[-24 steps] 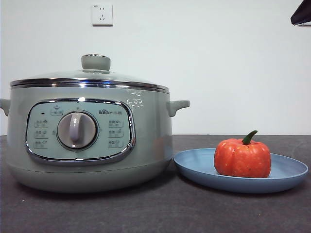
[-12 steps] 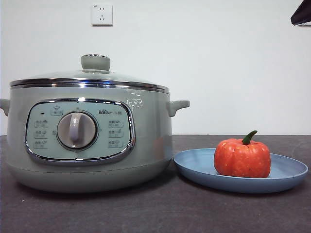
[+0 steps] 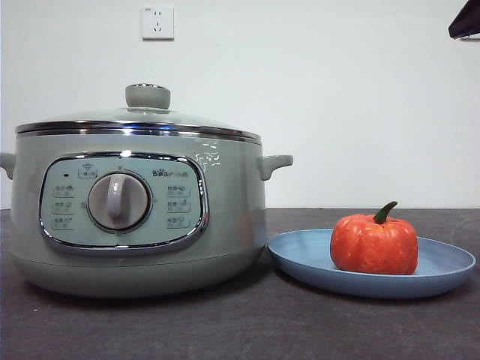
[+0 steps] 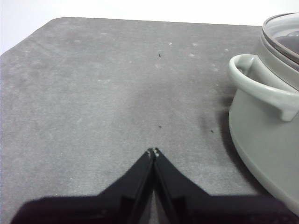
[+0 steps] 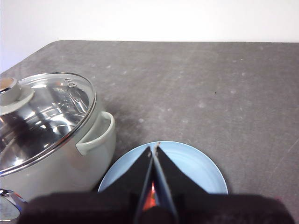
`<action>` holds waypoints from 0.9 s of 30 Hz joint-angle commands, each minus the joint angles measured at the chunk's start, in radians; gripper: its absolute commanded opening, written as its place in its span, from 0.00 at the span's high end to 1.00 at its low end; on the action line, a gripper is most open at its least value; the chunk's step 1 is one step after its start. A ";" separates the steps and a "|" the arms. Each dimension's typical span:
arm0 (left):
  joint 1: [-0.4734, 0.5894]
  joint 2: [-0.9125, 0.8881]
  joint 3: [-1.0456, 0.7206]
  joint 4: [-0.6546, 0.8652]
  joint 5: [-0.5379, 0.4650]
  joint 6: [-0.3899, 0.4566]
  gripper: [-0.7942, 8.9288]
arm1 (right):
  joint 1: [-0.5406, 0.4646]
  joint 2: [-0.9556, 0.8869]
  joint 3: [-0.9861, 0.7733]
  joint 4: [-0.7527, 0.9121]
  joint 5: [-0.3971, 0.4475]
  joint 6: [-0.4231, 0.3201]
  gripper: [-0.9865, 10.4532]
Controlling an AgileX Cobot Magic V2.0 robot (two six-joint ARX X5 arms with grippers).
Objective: Take the pumpkin out from the steamer,put the pumpkin in the blue plate,close the lid
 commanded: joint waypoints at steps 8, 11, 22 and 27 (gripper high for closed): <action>0.004 -0.003 -0.011 -0.009 -0.002 -0.003 0.92 | 0.000 -0.001 -0.005 0.005 0.003 0.009 0.93; 0.004 -0.003 -0.011 -0.010 -0.002 -0.003 0.92 | 0.000 -0.001 -0.005 0.005 0.003 0.009 0.93; 0.004 -0.003 -0.011 -0.011 -0.002 -0.003 0.92 | 0.000 -0.003 -0.005 -0.013 0.003 0.006 0.93; 0.004 -0.003 -0.011 -0.011 -0.002 -0.003 0.92 | -0.053 -0.063 -0.011 -0.091 0.013 -0.069 0.93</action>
